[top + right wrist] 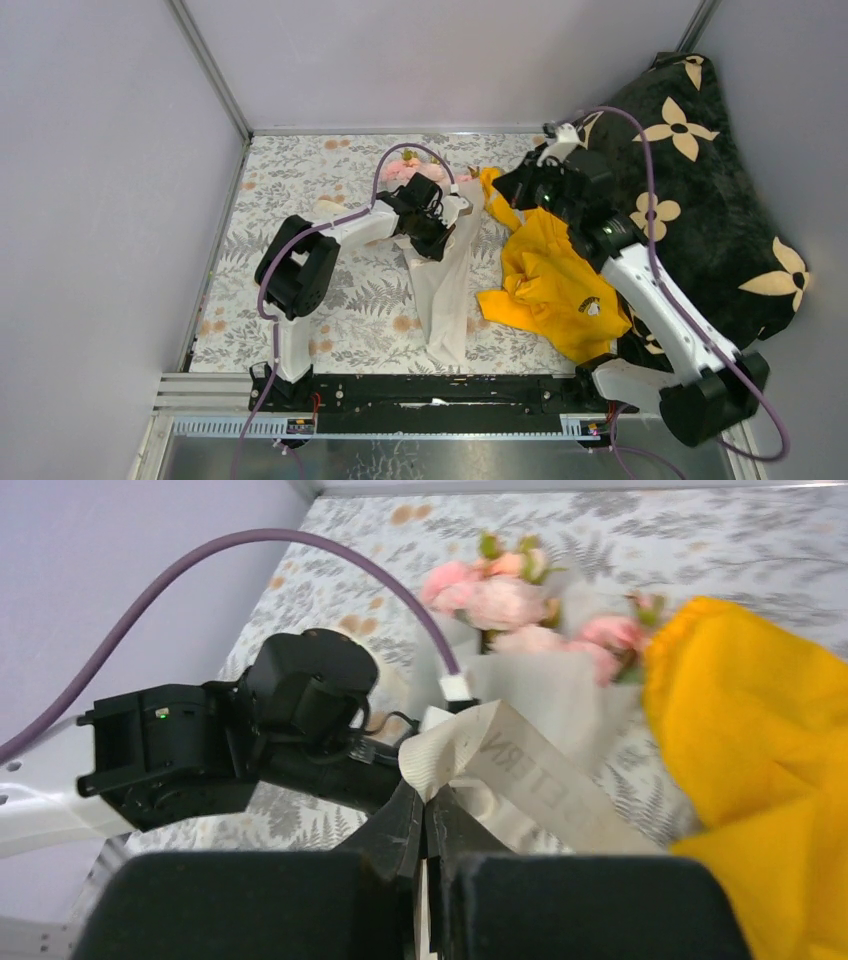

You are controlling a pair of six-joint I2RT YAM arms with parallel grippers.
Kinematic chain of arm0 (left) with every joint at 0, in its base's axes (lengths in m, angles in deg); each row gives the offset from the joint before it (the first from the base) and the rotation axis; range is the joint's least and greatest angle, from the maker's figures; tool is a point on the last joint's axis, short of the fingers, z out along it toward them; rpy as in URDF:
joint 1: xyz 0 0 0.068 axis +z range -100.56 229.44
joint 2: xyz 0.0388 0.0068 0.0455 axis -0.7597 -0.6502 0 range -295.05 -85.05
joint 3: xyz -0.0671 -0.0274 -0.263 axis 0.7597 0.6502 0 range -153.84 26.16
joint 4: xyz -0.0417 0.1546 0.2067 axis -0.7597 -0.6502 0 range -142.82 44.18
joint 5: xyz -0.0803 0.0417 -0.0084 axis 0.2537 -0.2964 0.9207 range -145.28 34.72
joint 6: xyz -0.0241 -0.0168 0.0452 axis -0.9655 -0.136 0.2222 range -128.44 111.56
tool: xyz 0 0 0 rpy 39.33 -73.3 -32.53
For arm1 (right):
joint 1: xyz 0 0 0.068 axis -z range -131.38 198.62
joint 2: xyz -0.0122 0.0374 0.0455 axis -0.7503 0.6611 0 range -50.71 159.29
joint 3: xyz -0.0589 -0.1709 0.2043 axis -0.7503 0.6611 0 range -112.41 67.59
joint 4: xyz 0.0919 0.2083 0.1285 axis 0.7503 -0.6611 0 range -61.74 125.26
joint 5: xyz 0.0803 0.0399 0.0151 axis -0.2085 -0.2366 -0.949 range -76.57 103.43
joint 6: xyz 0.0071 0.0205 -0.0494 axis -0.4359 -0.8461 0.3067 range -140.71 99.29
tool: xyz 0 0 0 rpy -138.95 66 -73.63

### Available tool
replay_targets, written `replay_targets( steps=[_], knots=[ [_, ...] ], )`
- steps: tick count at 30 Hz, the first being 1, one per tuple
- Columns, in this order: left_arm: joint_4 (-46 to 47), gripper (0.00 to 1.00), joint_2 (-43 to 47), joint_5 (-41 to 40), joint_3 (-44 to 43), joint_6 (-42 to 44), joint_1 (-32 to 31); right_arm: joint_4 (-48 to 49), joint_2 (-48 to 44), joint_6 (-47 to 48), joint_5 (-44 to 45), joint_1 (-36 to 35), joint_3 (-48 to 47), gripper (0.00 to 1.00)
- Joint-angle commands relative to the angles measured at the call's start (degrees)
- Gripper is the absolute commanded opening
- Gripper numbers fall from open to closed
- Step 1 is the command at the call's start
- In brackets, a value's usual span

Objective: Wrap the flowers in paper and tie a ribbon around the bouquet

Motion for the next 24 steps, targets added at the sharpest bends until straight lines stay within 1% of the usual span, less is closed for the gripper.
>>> replay_targets(
  steps=[1,3,4,7,8,10,14,17,19,24],
  knots=[
    [2.24,0.07,-0.91,1.64,1.15,-2.56,-0.12,13.70,11.55,-3.85,-16.16,-0.15,-2.83,0.00],
    [2.66,0.12,-0.87,1.62,1.44,-3.35,-0.10,17.76,15.66,-6.88,-17.96,-0.16,-2.94,0.00],
    [2.82,0.17,-0.79,1.60,1.62,-3.74,-0.12,20.54,17.30,-8.72,-18.76,-0.16,-2.75,0.00],
    [2.81,0.35,-0.03,1.97,1.92,-5.57,0.17,26.44,22.35,-13.82,-20.65,-0.16,-3.34,0.00],
    [2.61,0.40,0.44,2.38,1.77,-6.73,0.47,27.37,23.99,-15.38,-20.18,-0.16,-3.52,0.00],
    [1.44,0.45,1.63,4.20,0.92,-9.33,1.57,29.64,27.54,-18.97,-19.08,-0.16,-3.12,0.00],
    [-2.96,0.51,3.46,4.88,-2.06,-13.10,2.82,29.88,34.98,-22.63,-16.52,-0.16,-3.14,0.00],
    [-5.38,0.57,5.24,4.73,-1.83,-13.25,2.90,29.66,39.29,-22.70,-14.86,-0.07,-3.40,0.00],
    [-6.03,0.60,5.86,5.02,-1.22,-12.71,2.87,29.82,42.26,-22.38,-15.90,-0.09,-4.26,0.00],
    [-6.26,0.62,5.82,3.37,-1.55,-11.55,2.78,27.21,47.52,-20.12,-17.57,-0.07,-6.24,0.00]
  ],
)
